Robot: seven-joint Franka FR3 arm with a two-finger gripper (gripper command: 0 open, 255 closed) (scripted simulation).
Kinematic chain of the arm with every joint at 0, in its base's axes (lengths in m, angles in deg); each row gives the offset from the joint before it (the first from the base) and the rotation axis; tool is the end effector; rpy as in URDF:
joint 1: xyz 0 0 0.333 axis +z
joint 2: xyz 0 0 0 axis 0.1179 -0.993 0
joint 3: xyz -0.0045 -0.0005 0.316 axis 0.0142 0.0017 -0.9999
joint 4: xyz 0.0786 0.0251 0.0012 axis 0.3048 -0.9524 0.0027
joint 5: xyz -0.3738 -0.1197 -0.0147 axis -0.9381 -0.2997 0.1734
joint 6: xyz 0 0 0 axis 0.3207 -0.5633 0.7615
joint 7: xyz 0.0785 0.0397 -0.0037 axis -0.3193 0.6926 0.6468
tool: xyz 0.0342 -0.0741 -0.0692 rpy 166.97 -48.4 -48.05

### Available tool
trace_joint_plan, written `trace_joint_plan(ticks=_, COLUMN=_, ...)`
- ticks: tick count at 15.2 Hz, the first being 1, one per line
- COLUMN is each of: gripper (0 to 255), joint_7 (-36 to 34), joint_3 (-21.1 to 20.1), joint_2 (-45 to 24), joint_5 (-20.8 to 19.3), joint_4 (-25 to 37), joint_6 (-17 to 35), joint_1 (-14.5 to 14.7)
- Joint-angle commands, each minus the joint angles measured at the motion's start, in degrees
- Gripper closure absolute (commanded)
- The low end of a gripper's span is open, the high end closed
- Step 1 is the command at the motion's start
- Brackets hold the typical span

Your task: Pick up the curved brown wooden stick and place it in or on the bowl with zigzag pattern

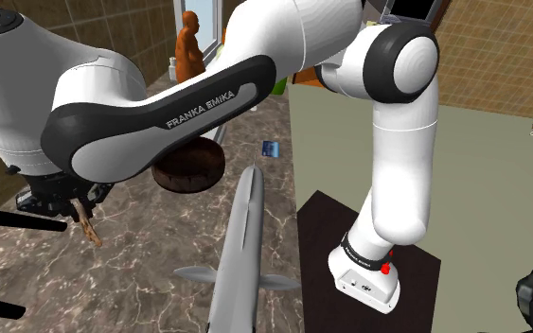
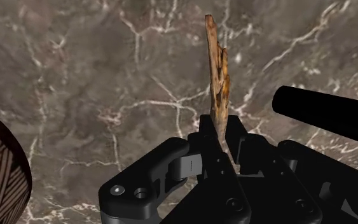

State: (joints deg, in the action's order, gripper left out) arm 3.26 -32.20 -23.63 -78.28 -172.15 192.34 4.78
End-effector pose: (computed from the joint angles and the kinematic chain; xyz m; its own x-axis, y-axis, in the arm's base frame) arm 0.4513 0.4838 0.4513 0.9389 -0.2807 0.1994 -0.2787 -0.9596 -0.0386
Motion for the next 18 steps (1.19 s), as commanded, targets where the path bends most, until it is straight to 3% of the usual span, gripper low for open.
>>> trace_joint_plan(ticks=1, gripper=255, joint_7=0.0, joint_3=0.0, joint_2=-0.01, joint_5=0.0, joint_4=-0.01, joint_6=0.0, joint_1=0.0)
trace_joint_plan(ticks=6, gripper=255, joint_7=0.0, joint_3=0.0, joint_2=-0.01, joint_5=0.0, joint_4=-0.01, joint_6=0.01, joint_1=0.0)
trace_joint_plan(ticks=18, gripper=255, joint_7=2.55, joint_3=-0.93, joint_2=1.33, joint_5=1.95, joint_4=7.53, joint_6=-8.14, joint_1=0.63)
